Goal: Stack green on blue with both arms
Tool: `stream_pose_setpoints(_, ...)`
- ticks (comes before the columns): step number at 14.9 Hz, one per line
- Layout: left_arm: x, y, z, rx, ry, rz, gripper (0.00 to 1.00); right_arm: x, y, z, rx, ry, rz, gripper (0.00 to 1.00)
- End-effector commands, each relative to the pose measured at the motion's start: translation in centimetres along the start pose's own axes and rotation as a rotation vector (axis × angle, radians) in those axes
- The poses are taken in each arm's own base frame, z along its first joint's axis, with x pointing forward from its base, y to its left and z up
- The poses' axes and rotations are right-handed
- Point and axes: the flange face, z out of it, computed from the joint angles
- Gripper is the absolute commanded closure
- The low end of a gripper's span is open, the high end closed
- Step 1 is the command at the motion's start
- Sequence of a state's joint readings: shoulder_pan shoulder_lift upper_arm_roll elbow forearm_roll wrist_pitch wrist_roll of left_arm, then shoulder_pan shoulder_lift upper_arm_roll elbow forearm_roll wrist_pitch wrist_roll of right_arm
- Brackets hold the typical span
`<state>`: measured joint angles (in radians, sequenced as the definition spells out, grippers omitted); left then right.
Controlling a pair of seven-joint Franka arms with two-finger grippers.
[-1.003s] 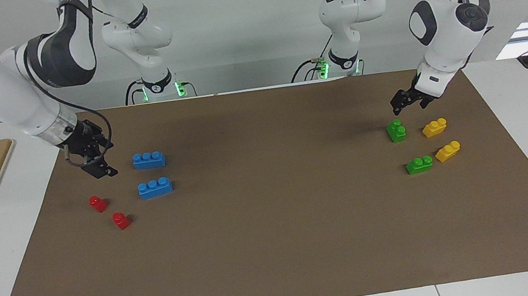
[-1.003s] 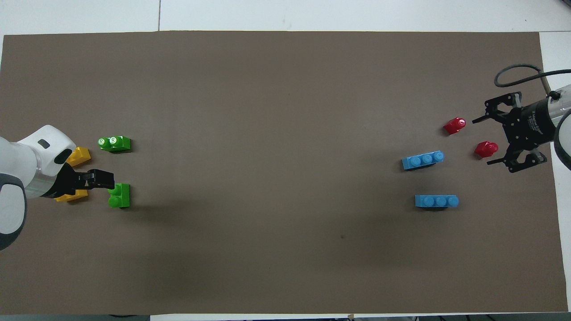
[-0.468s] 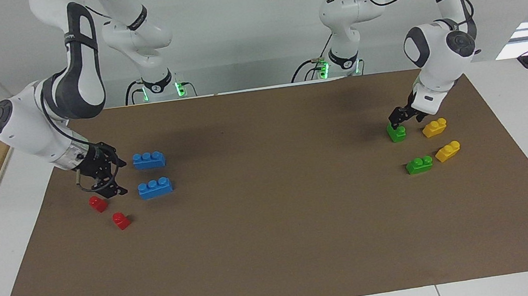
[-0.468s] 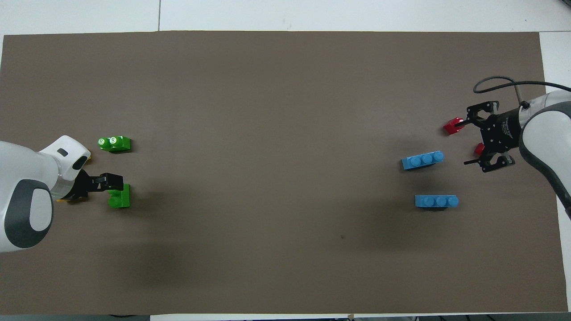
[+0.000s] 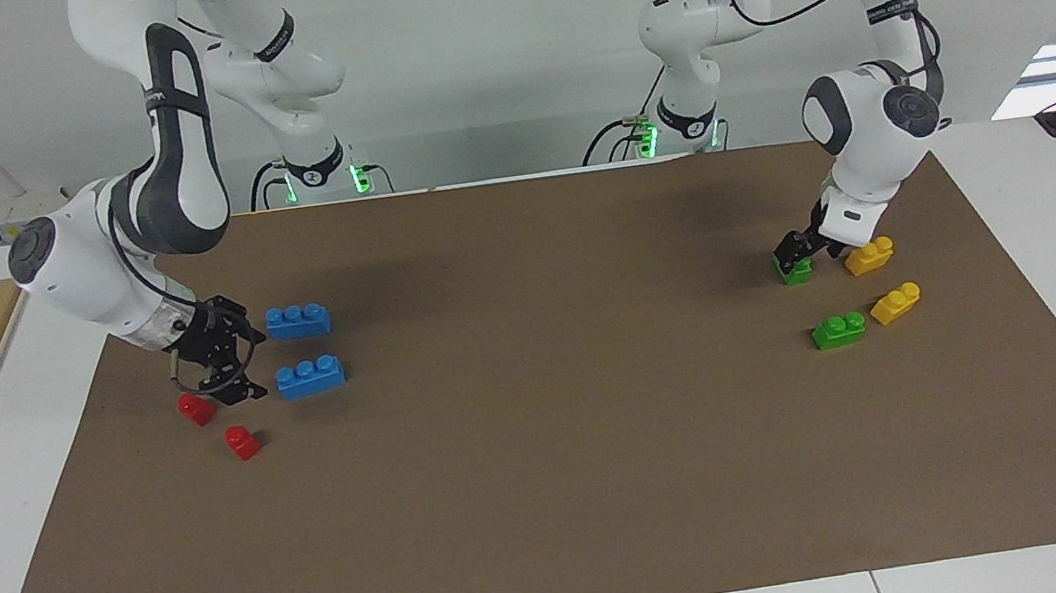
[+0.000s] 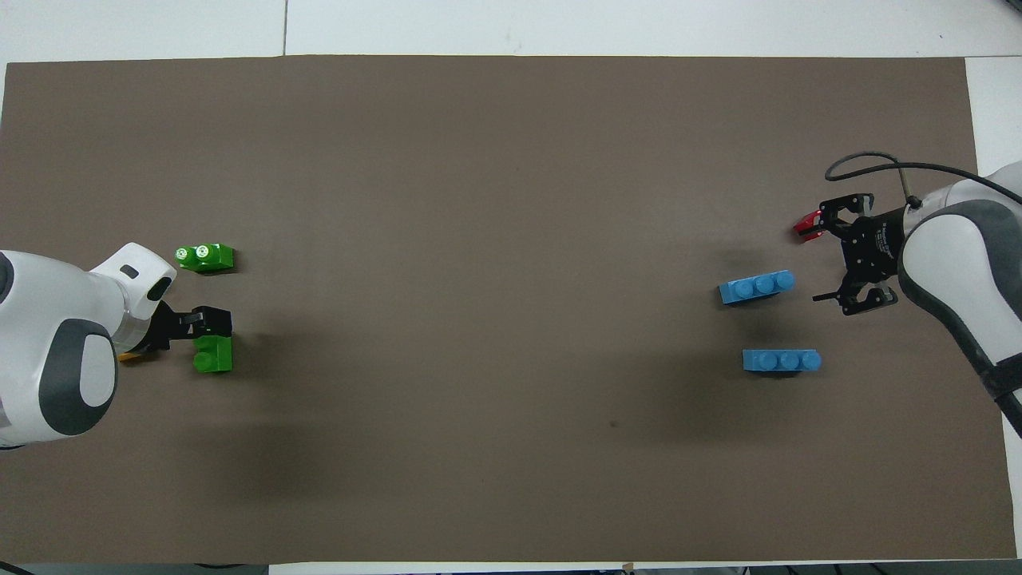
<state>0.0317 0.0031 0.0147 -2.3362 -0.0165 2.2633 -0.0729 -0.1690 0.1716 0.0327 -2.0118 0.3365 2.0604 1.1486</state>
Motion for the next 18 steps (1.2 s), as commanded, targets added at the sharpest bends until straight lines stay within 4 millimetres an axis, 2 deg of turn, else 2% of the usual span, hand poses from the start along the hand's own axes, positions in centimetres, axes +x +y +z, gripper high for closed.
stream_pose_setpoints(1, -1.0, 0.2, 1.6, 0.010, 0.020, -0.011, 0.00, 0.3, 0.7, 1.6, 0.024, -0.025, -0.008, 0.02)
stream_pose_setpoints(8, -1.3, 0.5, 2.0, 0.011, 0.014, 0.003, 0.00, 0.4, 1.5, 3.3, 0.056, 0.004, -0.006, 0.02)
stream_pose_setpoints(11, -1.2, 0.4, 2.0, 0.011, 0.017, -0.001, 0.00, 0.6, 1.2, 5.1, 0.048, -0.021, -0.032, 0.02)
stream_pose_setpoints(15, -1.2, 0.5, 2.1, 0.011, 0.017, 0.002, 0.00, 1.0, 1.2, 6.4, 0.036, -0.033, -0.065, 0.02)
stream_pose_setpoints(18, -1.3, 0.6, 2.1, 0.012, 0.011, -0.002, 0.00, 1.1, 1.3, 6.6, 0.035, -0.034, -0.102, 0.03)
